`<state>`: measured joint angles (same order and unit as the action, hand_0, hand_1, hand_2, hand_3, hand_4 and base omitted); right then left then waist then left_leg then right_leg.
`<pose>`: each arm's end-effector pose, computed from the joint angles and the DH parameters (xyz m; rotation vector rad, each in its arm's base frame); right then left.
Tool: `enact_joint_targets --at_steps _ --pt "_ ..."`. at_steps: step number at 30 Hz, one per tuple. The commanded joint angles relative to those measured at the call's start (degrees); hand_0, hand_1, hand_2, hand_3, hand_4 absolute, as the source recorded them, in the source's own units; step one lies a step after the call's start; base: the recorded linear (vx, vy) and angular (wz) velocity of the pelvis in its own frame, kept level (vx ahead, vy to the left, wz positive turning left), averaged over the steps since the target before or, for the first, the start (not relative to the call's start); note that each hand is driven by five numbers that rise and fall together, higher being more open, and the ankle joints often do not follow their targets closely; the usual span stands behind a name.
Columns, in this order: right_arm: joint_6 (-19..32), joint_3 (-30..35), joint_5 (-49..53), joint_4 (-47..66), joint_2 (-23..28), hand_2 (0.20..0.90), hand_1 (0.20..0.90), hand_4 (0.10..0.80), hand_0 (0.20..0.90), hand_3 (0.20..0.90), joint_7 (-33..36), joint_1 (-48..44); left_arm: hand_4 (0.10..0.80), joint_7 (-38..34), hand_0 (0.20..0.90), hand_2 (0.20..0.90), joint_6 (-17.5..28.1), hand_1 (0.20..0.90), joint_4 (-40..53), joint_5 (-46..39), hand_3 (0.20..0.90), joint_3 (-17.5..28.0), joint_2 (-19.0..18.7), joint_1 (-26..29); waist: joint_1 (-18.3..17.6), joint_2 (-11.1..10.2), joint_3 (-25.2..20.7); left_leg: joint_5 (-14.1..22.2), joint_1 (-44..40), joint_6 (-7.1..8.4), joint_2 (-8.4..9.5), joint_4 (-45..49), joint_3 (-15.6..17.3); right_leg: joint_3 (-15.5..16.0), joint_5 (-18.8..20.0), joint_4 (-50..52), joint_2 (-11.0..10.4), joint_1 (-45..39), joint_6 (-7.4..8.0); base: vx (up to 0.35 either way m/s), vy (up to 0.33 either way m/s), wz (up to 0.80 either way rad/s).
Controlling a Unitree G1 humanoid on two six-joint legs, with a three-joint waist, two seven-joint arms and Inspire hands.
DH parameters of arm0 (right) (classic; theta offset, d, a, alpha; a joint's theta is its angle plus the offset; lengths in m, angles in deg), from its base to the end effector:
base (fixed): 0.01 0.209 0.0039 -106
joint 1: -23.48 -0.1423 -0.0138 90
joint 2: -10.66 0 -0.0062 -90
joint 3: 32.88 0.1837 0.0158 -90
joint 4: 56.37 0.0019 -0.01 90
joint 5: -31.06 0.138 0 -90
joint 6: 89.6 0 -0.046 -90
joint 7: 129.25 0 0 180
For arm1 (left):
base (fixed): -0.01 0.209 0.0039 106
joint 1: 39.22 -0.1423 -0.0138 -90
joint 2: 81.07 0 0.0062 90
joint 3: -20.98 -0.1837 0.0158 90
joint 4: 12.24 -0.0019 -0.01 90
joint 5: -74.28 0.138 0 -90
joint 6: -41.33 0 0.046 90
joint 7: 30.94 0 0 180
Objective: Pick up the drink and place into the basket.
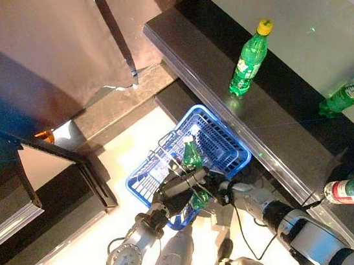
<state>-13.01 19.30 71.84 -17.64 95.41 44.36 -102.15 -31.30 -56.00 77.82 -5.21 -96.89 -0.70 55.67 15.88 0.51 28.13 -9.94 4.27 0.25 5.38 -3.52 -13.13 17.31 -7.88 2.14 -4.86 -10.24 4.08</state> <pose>0.2761 -0.1038 0.0019 0.0254 0.6925 0.4751 0.1966 0.1389 0.0355 -0.8781 0.4558 -0.4187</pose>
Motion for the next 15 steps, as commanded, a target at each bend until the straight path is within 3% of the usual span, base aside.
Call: enact_joint_targets --at_steps 1,15 --pt "0.64 -1.90 1.52 -2.83 -5.28 0.300 0.300 0.100 0.300 0.200 -5.35 -3.06 0.100 19.57 0.300 0.300 1.47 0.300 17.98 -4.53 0.200 -5.19 11.94 9.02 0.99 1.58 -8.87 6.05 -1.84 -0.07 -2.72 2.40 1.89 2.02 8.82 1.26 -4.50 7.35 0.10 -0.009 -0.011 0.06" --pt "-4.83 9.67 25.14 -14.60 -4.83 0.300 0.300 0.100 0.300 0.200 -6.41 -12.99 0.100 18.02 0.300 0.300 1.12 0.300 16.12 -10.76 0.200 -6.36 10.31 16.50 1.12 2.93 -6.24 5.65 -0.36 -0.05 -2.39 2.75 2.02 2.11 9.43 2.29 -4.68 9.50 0.19 -0.011 0.005 0.03"
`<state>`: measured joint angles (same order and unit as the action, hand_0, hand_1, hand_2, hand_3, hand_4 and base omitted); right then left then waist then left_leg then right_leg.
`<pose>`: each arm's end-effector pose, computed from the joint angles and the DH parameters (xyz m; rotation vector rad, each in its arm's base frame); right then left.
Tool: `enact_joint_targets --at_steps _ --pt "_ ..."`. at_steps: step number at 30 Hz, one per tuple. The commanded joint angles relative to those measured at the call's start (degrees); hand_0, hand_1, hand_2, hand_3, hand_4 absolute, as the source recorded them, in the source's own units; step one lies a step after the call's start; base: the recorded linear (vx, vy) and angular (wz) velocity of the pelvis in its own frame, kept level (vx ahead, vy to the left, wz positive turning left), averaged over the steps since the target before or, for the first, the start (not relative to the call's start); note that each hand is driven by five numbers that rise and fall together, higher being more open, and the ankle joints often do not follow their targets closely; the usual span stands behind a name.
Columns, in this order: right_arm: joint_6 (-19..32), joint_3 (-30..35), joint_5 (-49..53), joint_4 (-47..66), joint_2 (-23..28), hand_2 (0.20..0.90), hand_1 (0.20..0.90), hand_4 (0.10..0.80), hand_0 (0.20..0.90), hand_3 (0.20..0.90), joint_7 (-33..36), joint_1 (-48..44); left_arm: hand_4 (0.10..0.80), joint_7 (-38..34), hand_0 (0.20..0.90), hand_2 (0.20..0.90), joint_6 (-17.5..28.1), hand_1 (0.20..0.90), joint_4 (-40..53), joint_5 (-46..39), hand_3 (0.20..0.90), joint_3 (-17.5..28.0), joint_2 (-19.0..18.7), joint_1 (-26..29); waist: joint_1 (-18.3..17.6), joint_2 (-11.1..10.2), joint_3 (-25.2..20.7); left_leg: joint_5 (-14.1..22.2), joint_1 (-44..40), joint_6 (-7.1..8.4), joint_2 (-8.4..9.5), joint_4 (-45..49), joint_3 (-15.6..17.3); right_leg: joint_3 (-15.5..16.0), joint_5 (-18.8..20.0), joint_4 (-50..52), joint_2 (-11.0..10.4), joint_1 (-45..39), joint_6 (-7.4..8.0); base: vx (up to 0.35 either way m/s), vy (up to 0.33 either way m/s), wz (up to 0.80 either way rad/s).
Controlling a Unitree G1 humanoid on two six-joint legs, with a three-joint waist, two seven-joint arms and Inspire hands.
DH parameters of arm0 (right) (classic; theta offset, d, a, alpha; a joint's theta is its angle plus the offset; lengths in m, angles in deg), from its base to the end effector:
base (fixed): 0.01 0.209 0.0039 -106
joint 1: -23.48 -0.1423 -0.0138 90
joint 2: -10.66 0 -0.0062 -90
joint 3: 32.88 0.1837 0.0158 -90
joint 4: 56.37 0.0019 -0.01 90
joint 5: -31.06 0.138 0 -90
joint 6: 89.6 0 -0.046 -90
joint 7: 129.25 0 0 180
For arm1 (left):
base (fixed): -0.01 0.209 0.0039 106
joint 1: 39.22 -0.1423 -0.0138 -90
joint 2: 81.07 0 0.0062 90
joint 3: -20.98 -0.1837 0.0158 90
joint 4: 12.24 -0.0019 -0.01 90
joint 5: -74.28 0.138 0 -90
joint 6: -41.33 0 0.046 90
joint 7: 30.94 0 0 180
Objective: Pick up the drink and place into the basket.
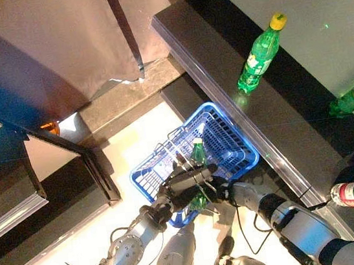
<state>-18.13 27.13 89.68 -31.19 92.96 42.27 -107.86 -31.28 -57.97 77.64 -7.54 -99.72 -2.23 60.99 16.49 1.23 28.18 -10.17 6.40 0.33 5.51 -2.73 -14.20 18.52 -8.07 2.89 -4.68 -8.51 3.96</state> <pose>0.2883 -0.1148 0.0026 0.4316 0.8382 0.3150 0.2095 0.1313 0.0477 -0.8481 0.4710 -0.5097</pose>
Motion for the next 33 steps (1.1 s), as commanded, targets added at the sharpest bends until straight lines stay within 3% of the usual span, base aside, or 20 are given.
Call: enact_joint_targets --at_steps 1,7,15,18,20,21,33 --pt "0.18 2.63 9.09 -1.33 -2.17 0.300 0.300 0.100 0.300 0.200 -3.62 -7.87 0.100 18.09 0.300 0.300 3.11 0.300 16.04 -8.88 0.200 -3.42 11.73 11.54 0.38 2.35 -6.12 5.87 -2.41 -0.15 -2.52 2.01 3.23 0.79 9.67 1.64 -4.90 7.96 0.29 -0.010 0.048 0.04" --pt "2.56 8.35 16.75 -2.95 -0.89 0.300 0.300 0.100 0.300 0.200 3.06 -11.25 0.100 18.95 0.300 0.300 4.65 0.300 14.05 -10.97 0.200 -3.47 11.50 14.24 -0.76 3.44 -4.84 5.84 -1.99 -0.32 -2.50 2.24 4.27 0.14 9.91 2.32 -5.22 9.11 0.31 -0.014 0.056 0.00" --pt "2.32 9.89 16.21 -3.32 -0.24 0.300 0.300 0.100 0.300 0.200 3.80 -13.05 0.100 19.40 0.300 0.300 6.71 0.300 11.88 -12.04 0.200 -3.59 11.96 16.65 -1.98 3.90 -3.95 5.80 -1.70 -0.45 -2.44 2.37 5.19 -0.47 10.12 2.82 -5.49 10.16 0.21 -0.014 0.043 -0.01" --pt "2.42 9.63 14.90 -3.39 -0.19 0.401 0.401 0.218 0.401 0.318 3.76 -12.88 0.100 19.68 0.300 0.300 7.32 0.300 11.33 -11.85 0.200 -3.72 12.30 16.88 -2.34 3.95 -3.88 5.79 -1.72 -0.48 -2.46 2.44 5.56 -0.66 10.15 2.94 -5.56 10.32 0.16 0.000 0.034 -0.05" --pt "2.28 9.52 14.52 -3.47 -0.17 0.655 0.655 0.515 0.655 0.615 3.53 -12.64 0.100 19.93 0.300 0.300 7.66 0.300 10.90 -11.66 0.200 -3.68 12.58 16.95 -2.57 3.98 -3.87 5.79 -1.79 -0.49 -2.46 2.46 5.74 -0.78 10.15 2.98 -5.58 10.35 0.11 0.005 0.032 -0.07" --pt "2.07 9.36 13.46 -3.46 -0.28 0.900 0.900 0.800 0.900 0.900 3.48 -12.29 0.100 19.60 0.300 0.300 8.05 0.300 10.89 -11.59 0.200 -3.77 12.90 17.08 -2.83 4.01 -3.94 5.80 -1.85 -0.49 -2.46 2.49 5.98 -0.88 10.14 3.00 -5.62 10.35 0.07 0.007 0.042 -0.02" --pt "2.60 7.81 10.24 -3.06 -0.03 0.900 0.900 0.800 0.900 0.900 1.49 -10.35 0.100 20.35 0.300 0.300 9.44 0.300 9.85 -11.60 0.200 -3.95 13.49 16.87 -3.63 3.84 -4.61 5.71 -2.57 -0.35 -2.71 2.30 6.82 -1.08 10.09 2.96 -5.52 9.97 -0.12 0.001 0.009 -0.02"
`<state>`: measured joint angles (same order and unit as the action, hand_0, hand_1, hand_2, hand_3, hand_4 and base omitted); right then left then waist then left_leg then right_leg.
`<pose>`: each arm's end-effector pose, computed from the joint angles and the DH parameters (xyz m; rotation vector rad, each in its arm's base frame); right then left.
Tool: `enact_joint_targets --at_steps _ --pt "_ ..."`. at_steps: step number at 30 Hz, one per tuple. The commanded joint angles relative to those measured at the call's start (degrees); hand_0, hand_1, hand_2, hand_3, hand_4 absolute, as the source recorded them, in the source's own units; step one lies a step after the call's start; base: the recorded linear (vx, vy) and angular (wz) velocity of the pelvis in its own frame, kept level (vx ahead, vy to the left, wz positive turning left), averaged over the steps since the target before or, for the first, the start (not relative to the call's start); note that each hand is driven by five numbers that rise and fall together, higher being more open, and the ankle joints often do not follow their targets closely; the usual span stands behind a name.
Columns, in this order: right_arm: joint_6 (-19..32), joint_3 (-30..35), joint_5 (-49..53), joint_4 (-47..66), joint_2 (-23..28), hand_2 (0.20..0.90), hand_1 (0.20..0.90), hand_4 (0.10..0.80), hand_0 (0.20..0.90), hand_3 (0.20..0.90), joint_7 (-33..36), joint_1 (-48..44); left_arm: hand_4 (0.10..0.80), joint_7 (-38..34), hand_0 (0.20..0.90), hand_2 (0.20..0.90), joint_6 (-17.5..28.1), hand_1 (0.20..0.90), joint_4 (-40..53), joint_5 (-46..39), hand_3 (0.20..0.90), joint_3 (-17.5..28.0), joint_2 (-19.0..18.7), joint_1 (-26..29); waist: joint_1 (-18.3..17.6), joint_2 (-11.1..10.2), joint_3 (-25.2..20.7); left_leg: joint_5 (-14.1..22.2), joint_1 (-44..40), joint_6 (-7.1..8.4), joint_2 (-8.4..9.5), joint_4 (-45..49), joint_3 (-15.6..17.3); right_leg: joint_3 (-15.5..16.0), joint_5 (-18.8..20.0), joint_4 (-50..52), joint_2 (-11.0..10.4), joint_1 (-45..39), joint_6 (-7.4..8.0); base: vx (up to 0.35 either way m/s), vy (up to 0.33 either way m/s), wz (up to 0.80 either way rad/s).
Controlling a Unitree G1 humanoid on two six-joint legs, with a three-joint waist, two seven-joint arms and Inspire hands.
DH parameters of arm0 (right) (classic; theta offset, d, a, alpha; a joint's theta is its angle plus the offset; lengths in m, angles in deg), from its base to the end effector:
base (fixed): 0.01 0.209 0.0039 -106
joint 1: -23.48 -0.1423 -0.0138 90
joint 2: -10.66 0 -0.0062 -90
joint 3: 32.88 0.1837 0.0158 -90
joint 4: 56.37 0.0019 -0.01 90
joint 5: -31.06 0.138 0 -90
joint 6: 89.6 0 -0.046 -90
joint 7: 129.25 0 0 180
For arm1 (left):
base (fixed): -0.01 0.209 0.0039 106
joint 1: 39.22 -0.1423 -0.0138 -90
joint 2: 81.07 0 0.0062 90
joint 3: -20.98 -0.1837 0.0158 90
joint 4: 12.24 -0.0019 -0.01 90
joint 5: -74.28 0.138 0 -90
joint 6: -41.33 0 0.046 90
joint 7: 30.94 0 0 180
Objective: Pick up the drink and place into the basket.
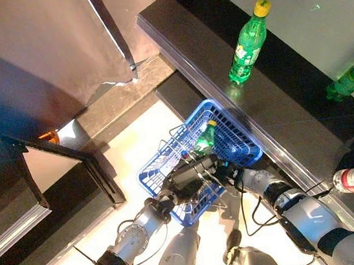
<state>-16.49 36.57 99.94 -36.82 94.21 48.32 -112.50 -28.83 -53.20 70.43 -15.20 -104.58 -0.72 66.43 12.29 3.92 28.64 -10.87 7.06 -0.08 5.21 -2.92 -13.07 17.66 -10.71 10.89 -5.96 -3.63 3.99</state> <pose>0.3074 -0.1330 0.0217 0.6855 0.7666 0.0748 0.2236 0.1213 0.0418 -0.9577 0.4739 -0.5060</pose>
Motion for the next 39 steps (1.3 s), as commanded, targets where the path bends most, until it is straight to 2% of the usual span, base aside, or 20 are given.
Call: enact_joint_targets --at_steps 1,10,14,18,23,24,30,35,39 --pt "0.89 -1.67 -0.14 2.65 -1.19 0.900 0.900 0.800 0.900 0.900 -4.85 -5.73 0.100 18.01 0.300 0.300 4.58 0.300 16.98 -4.03 0.200 0.99 11.96 11.43 0.55 1.13 -5.12 6.39 -3.29 0.08 -2.42 2.43 5.70 -0.24 12.76 -5.01 -4.21 5.12 -0.11 -0.011 0.000 -0.03" --pt "1.45 -2.55 -2.12 4.20 -1.13 0.900 0.900 0.800 0.900 0.900 -5.56 -4.22 0.100 17.60 0.300 0.300 4.05 0.300 17.62 -3.45 0.200 1.41 12.49 9.97 0.22 0.75 -6.11 6.38 -4.18 0.20 -2.71 2.15 6.08 -0.52 12.69 -5.10 -3.98 4.52 -0.19 0.001 0.000 -0.01" --pt "3.51 -3.06 -3.23 5.59 -0.90 0.900 0.900 0.800 0.900 0.900 -6.75 -3.06 0.100 15.52 0.300 0.300 6.52 0.300 18.05 -0.73 0.200 1.80 12.74 9.03 0.08 0.54 -6.52 6.39 -4.60 0.23 -2.80 1.89 6.13 -0.57 12.73 -5.25 -3.87 4.22 -0.15 -0.001 -0.001 -0.02" --pt "6.09 -4.40 -5.66 10.91 -0.38 0.900 0.900 0.800 0.900 0.900 -7.72 0.09 0.100 9.56 0.300 0.300 10.78 0.300 19.16 4.87 0.200 3.52 12.27 6.22 0.12 0.07 -7.04 6.36 -4.84 0.28 -2.80 1.52 5.87 -0.49 12.76 -5.68 -3.76 3.85 0.04 -0.017 -0.018 -0.11" --pt "8.28 -4.65 -8.41 23.27 1.44 0.900 0.900 0.800 0.900 0.900 -4.91 7.46 0.100 4.26 0.300 0.300 8.93 0.300 22.03 9.45 0.200 9.17 11.86 -1.69 0.20 -0.56 -7.61 6.26 -5.28 0.39 -2.81 0.79 5.08 -0.31 12.78 -6.36 -3.56 3.38 0.37 -0.037 -0.039 0.01" --pt "8.61 -4.33 -9.42 26.78 2.14 0.900 0.900 0.800 0.900 0.900 -4.51 9.95 0.100 4.21 0.300 0.300 8.01 0.300 22.86 10.32 0.200 11.12 11.19 -4.28 0.42 -0.80 -7.91 6.25 -5.41 0.43 -2.82 0.48 4.81 -0.15 12.76 -6.71 -3.48 3.08 0.42 -0.032 -0.061 0.03" --pt "11.25 -4.02 -11.39 36.49 3.16 0.900 0.900 0.800 0.900 0.900 -3.55 17.06 0.100 4.79 0.300 0.300 4.48 0.300 24.17 12.22 0.200 16.69 9.77 -11.95 1.51 -1.93 -9.27 6.21 -6.25 0.80 -3.16 -0.35 4.02 0.56 12.92 -7.99 -3.14 1.53 0.68 -0.008 -0.073 0.06" --pt "13.93 -3.94 -13.00 42.41 3.41 0.900 0.900 0.800 0.900 0.900 -2.86 22.36 0.100 6.08 0.300 0.300 1.67 0.300 23.15 14.10 0.200 19.08 9.42 -17.22 2.48 -3.24 -11.43 6.20 -7.41 1.28 -3.78 -0.99 3.68 0.98 12.93 -8.96 -2.51 -0.24 0.92 0.041 -0.081 0.08" --pt "16.75 -3.95 -12.37 46.15 2.98 0.900 0.900 0.800 0.900 0.900 -3.05 25.88 0.100 5.79 0.300 0.300 1.66 0.300 21.92 15.18 0.200 19.04 9.39 -19.20 2.38 -3.84 -13.05 6.39 -8.41 1.47 -4.15 -1.47 3.71 0.80 12.87 -9.67 -2.10 -1.38 1.14 0.051 -0.043 0.00"
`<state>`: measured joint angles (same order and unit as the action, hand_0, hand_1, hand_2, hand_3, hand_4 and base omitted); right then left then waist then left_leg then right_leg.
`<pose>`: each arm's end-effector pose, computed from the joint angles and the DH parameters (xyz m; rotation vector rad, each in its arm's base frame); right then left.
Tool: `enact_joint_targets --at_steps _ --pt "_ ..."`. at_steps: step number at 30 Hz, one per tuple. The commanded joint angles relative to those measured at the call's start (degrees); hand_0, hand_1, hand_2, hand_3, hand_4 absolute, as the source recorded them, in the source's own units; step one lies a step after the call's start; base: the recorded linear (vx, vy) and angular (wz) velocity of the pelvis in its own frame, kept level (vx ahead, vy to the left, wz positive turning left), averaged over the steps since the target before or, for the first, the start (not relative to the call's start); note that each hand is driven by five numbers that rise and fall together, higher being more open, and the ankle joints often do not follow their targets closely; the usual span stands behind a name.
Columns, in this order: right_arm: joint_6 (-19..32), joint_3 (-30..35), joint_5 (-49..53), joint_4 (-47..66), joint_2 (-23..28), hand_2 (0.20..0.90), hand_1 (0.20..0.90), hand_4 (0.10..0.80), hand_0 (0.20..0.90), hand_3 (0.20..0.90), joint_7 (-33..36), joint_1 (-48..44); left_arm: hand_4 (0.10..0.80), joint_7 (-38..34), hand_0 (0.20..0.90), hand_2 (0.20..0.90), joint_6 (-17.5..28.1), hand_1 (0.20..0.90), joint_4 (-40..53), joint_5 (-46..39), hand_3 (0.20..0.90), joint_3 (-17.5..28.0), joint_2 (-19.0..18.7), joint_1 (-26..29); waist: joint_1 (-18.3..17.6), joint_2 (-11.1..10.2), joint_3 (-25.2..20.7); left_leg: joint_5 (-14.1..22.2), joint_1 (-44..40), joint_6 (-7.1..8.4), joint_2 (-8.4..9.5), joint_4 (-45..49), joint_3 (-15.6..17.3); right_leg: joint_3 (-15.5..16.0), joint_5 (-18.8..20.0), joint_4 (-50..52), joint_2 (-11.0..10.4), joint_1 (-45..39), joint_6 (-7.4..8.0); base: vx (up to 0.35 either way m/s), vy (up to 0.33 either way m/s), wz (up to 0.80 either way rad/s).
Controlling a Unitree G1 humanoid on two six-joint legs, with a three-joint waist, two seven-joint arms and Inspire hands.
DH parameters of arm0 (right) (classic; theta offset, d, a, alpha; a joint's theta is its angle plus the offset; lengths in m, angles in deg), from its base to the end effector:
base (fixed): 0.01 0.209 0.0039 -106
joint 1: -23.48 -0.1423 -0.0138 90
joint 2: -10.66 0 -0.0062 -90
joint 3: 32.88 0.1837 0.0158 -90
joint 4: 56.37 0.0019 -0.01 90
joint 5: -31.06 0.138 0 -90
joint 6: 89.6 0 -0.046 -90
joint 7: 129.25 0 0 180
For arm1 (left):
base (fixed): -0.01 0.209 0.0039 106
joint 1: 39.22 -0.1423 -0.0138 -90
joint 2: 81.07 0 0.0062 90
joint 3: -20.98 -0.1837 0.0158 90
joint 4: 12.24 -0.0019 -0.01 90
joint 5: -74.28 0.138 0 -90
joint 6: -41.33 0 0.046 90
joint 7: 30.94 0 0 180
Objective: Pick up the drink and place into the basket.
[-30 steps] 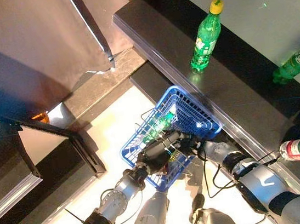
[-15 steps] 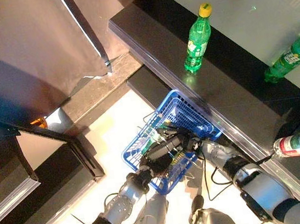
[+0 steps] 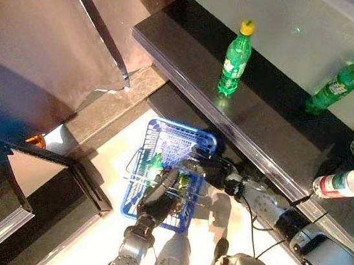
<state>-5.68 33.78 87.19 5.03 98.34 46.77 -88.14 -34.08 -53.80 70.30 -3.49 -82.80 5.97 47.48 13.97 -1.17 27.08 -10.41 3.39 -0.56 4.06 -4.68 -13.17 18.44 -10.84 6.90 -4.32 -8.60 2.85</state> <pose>0.2574 -0.1241 0.0203 0.5573 0.4061 0.3460 0.1806 0.1740 0.0044 -0.9982 0.4290 -0.0194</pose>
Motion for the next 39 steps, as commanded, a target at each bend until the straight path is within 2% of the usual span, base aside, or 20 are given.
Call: enact_joint_targets --at_steps 1,4,8,11,12,19,24,27,31,39 --pt "6.58 -1.18 1.00 4.99 -1.35 0.900 0.900 0.800 0.900 0.900 -1.92 2.32 0.100 10.82 0.300 0.300 2.51 0.300 21.41 3.57 0.200 -3.04 2.69 -0.53 0.56 1.15 -11.85 5.99 -4.98 1.99 -3.06 0.21 3.85 -0.07 12.95 -5.75 -3.65 3.40 2.36 0.053 -0.027 -0.01" --pt "8.81 -0.81 4.07 7.07 -2.19 0.900 0.900 0.800 0.900 0.900 -4.59 4.43 0.100 10.15 0.300 0.300 3.17 0.300 19.82 4.51 0.200 -3.61 2.85 -1.28 0.13 1.00 -13.02 6.20 -5.71 2.08 -3.36 -0.03 4.18 -0.25 12.70 -5.93 -3.44 2.72 2.54 0.054 -0.010 0.00" --pt "10.63 -0.33 8.26 11.28 -3.31 0.900 0.900 0.800 0.900 0.900 -14.57 9.21 0.100 9.74 0.300 0.300 6.56 0.300 17.42 8.36 0.200 -3.64 2.77 -2.72 -0.84 0.95 -13.95 6.59 -6.51 2.14 -3.62 -0.32 4.55 -0.70 12.29 -6.06 -3.20 2.11 2.77 0.016 0.000 -0.02" --pt "12.64 0.05 4.55 13.53 -3.63 0.900 0.900 0.800 0.900 0.900 -17.41 14.67 0.100 8.44 0.300 0.300 8.68 0.300 15.17 10.24 0.200 -2.77 3.23 -4.82 -1.72 0.92 -14.70 6.81 -6.69 2.23 -3.79 -0.32 4.80 -1.08 12.12 -6.26 -3.16 1.86 3.03 0.011 0.004 -0.10" --pt "12.93 0.68 2.49 14.67 -3.58 0.900 0.900 0.800 0.900 0.900 -18.10 17.37 0.100 7.62 0.300 0.300 10.49 0.300 14.03 13.56 0.200 -1.66 3.66 -6.32 -2.27 0.88 -15.08 6.96 -6.74 2.25 -3.97 -0.32 5.15 -1.35 11.97 -6.39 -3.11 1.79 3.11 -0.013 0.008 -0.17" --pt "12.81 4.65 -5.17 14.43 -1.32 0.900 0.900 0.800 0.900 0.900 -21.18 26.87 0.100 7.30 0.300 0.300 12.65 0.300 4.31 17.14 0.200 4.47 4.88 -11.17 -5.32 0.76 -16.28 7.12 -6.96 2.90 -4.68 -0.32 6.88 -2.54 11.86 -7.33 -2.67 1.43 3.28 -0.018 0.001 -0.05" --pt "12.46 5.74 -9.81 11.70 0.39 0.900 0.900 0.800 0.900 0.900 -20.97 29.26 0.100 6.27 0.300 0.300 14.67 0.300 -5.99 18.15 0.200 6.03 5.54 -10.83 -7.32 0.75 -17.12 7.45 -7.37 3.40 -5.08 -0.32 8.64 -3.64 12.05 -8.12 -2.61 1.24 3.52 -0.018 0.010 -0.19" --pt "12.29 6.06 -11.85 8.69 0.93 0.900 0.900 0.800 0.900 0.900 -21.08 29.92 0.100 5.83 0.300 0.300 15.04 0.300 -14.35 18.04 0.200 7.14 6.99 -9.27 -8.65 0.77 -17.68 7.63 -7.71 3.75 -5.32 -0.32 9.80 -4.18 12.19 -8.63 -2.60 0.99 3.66 0.002 0.011 -0.19" --pt "12.16 6.23 -13.67 5.70 0.62 0.900 0.900 0.800 0.900 0.900 -19.32 29.73 0.100 5.83 0.300 0.300 16.34 0.300 -21.12 17.57 0.200 7.44 8.47 -7.96 -9.51 0.71 -18.04 7.85 -8.01 4.00 -5.48 -0.32 10.59 -4.55 11.98 -8.56 -2.59 0.82 3.63 0.002 0.000 -0.03" --pt "12.77 5.89 -22.50 -3.49 0.89 0.900 0.900 0.800 0.900 0.900 -13.60 28.52 0.100 7.58 0.300 0.300 18.79 0.300 -26.94 20.13 0.200 6.59 9.15 -6.20 -9.66 0.96 -18.12 8.09 -8.38 4.18 -5.66 -0.32 10.81 -4.30 11.67 -8.35 -2.60 0.55 3.44 0.005 -0.005 -0.07"
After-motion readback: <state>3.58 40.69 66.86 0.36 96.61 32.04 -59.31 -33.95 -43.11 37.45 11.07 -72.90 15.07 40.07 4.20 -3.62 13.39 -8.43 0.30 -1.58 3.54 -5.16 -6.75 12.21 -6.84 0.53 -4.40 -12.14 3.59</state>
